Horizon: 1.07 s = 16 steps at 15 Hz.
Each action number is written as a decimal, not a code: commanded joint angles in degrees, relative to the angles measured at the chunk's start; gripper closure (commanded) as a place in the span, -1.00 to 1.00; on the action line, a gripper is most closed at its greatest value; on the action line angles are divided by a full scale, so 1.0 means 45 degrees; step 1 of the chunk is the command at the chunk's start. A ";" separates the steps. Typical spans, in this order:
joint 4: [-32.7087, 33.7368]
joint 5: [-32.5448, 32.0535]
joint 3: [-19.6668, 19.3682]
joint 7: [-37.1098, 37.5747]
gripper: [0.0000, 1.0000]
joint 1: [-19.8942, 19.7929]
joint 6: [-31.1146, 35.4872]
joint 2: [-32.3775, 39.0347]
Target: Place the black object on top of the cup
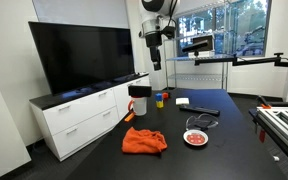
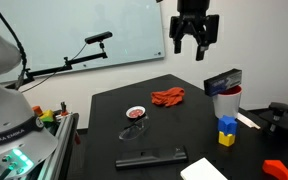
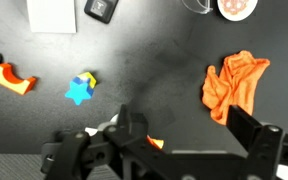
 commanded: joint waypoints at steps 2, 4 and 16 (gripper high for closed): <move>-0.1219 0.0271 -0.0257 -0.1042 -1.00 0.0109 0.0101 -0.0957; -0.1613 0.0203 -0.0294 -0.1051 -1.00 0.0167 0.0310 -0.1049; -0.3415 -0.0171 -0.0326 -0.0755 -1.00 0.0310 0.3054 -0.1127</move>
